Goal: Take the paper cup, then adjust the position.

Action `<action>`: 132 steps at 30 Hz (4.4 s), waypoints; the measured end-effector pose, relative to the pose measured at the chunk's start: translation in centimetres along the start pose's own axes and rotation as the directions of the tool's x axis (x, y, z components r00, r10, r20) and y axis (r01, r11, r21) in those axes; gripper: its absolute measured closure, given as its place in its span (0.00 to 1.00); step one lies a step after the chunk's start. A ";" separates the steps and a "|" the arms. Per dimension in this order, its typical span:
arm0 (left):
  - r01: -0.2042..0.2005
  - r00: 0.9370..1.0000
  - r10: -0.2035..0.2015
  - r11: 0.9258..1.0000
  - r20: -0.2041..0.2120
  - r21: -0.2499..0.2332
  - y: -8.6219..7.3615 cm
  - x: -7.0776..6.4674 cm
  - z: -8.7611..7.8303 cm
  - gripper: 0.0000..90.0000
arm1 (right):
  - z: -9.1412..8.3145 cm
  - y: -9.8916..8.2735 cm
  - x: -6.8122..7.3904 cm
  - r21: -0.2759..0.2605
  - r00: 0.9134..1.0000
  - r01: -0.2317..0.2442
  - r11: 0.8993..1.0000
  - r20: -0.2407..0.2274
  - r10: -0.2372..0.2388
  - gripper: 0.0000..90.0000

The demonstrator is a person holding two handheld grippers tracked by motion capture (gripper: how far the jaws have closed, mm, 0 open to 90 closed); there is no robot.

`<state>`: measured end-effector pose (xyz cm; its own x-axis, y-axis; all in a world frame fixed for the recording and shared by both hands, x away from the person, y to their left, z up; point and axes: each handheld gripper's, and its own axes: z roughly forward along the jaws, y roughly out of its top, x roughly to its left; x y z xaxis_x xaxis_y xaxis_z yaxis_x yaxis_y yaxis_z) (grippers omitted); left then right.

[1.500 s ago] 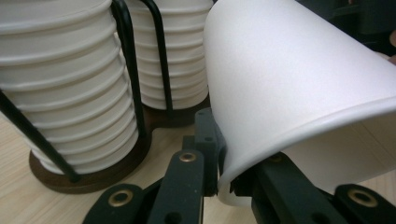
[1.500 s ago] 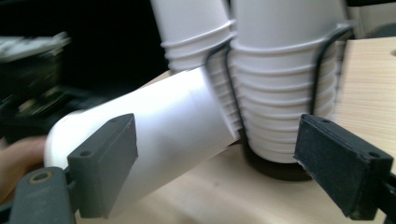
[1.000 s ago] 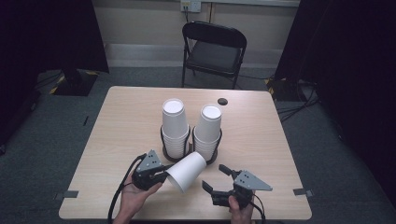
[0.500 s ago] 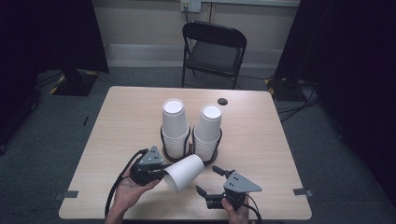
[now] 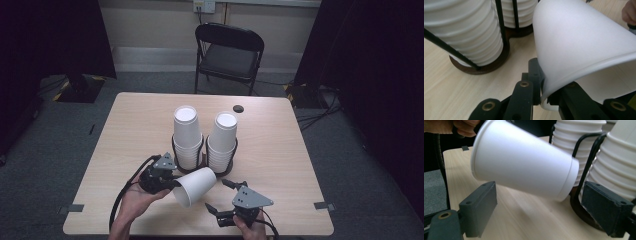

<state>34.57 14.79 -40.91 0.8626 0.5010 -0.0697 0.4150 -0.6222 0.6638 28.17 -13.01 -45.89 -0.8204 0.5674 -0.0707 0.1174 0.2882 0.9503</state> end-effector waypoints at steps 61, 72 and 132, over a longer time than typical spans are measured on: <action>0.043 0.994 -0.056 0.991 0.099 0.130 3.5 -0.6 1.4 0.96 | 5.3 2.2 3.3 0.127 0.963 0.270 0.954 -0.037 -0.268 0.09; 0.095 0.988 -0.100 0.995 0.115 0.043 3.2 -0.6 1.5 0.94 | 5.0 2.2 3.3 0.120 0.958 0.282 0.952 0.020 -0.286 0.08; 0.153 0.967 -0.235 0.851 -0.104 -0.502 -4.9 -0.9 1.4 0.24 | 1.6 -0.3 -1.9 0.012 0.991 -0.065 0.998 0.115 0.063 0.14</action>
<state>32.14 16.53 -45.20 0.7065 0.6926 -0.1458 0.3399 -0.1513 0.9282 30.55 -12.96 -46.54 -0.7414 0.6696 -0.0448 0.1775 0.2599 0.9492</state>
